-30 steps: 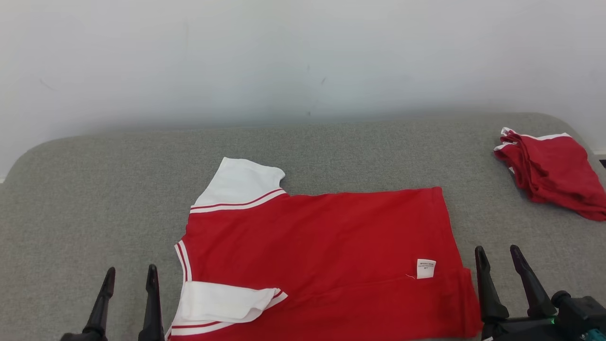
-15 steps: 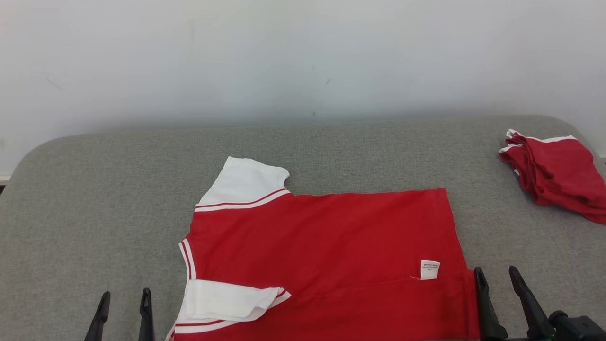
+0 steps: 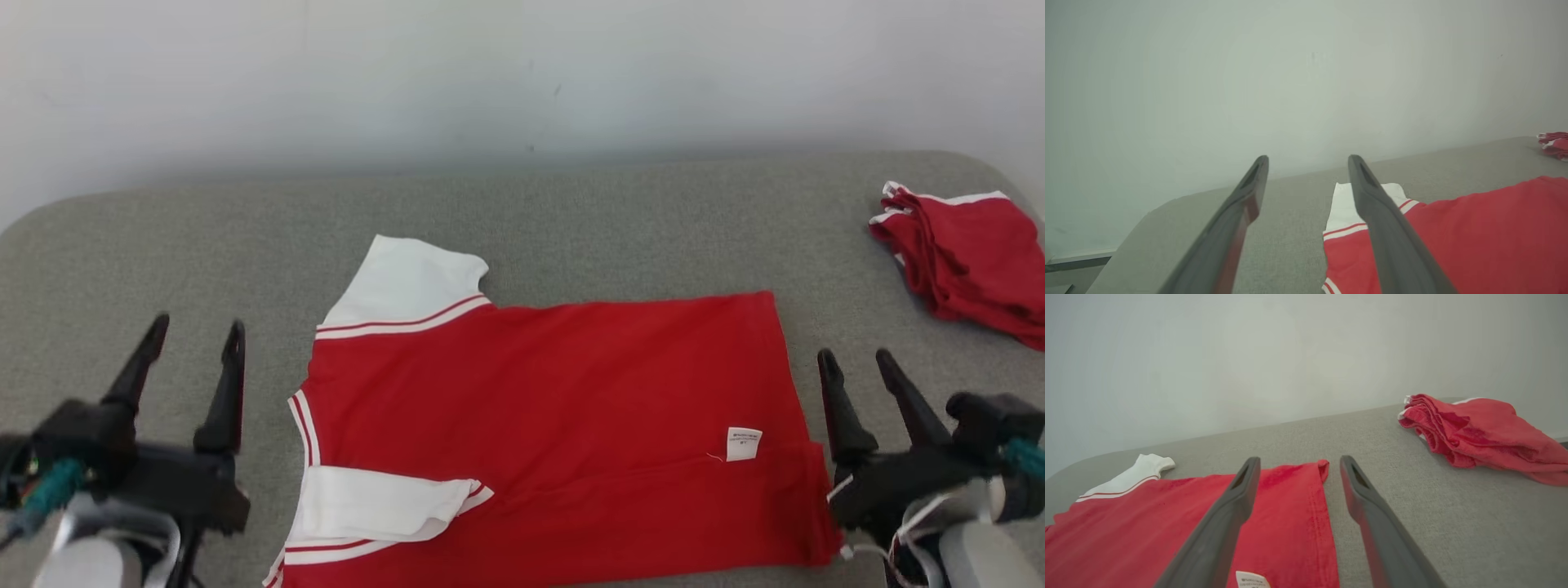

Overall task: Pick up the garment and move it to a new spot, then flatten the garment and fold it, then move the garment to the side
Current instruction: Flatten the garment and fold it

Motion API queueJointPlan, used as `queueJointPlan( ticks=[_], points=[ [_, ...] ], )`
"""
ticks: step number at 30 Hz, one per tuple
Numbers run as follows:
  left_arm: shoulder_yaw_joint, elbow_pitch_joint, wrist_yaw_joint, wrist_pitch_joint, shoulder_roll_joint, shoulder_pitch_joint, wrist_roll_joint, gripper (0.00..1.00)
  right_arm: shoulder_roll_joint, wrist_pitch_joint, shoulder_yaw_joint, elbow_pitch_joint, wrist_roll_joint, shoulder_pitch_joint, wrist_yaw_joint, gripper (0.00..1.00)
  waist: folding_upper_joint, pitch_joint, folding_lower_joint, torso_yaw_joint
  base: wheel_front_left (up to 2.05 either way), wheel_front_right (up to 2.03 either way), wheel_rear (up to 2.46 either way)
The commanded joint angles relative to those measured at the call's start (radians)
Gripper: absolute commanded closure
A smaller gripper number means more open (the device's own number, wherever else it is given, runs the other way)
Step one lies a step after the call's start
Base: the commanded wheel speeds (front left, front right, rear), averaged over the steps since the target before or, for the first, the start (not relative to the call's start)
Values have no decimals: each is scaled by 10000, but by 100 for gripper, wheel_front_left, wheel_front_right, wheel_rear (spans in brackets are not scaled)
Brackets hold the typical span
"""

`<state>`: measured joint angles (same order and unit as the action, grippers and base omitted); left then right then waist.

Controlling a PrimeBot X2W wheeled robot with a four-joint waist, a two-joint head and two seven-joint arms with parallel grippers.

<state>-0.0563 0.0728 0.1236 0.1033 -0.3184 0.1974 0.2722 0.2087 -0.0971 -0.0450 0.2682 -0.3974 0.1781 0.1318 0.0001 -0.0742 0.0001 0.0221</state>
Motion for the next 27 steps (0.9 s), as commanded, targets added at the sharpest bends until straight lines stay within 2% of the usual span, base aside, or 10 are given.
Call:
queueJointPlan(
  ticks=[1, 7, 13, 19, 27],
  points=[
    [-158, 74, 44, -249, -152, 602, 202, 0, 109, 313, -11, 198, -133, 465, -27, 0, -1, -647, -1, 159, 0, 0, 0],
    [-1389, 1000, 57, -1584, -909, 3210, 1315, 0, 430, 1640, -145, 1406, -175, 2837, -27, 0, -1, -1908, -1, 444, 0, 0, 0],
    [-2965, 2551, 51, -2594, -1615, 5544, 2629, 0, 347, 2558, -679, 2909, -206, 4889, -27, 0, -1, -2892, -1, 740, 0, 0, 0],
    [-4075, 4176, 51, -3244, -1866, 7458, 3498, 0, 49, 3180, -1323, 4437, -276, 6439, -27, 0, -1, -3692, -1, 1020, 0, 0, 0],
    [-4726, 6093, 54, -3438, -1962, 8788, 4056, 0, -591, 3332, -2095, 5582, -449, 7561, -27, 0, -1, -4213, -1, 1556, 0, 0, 0]
  ],
)
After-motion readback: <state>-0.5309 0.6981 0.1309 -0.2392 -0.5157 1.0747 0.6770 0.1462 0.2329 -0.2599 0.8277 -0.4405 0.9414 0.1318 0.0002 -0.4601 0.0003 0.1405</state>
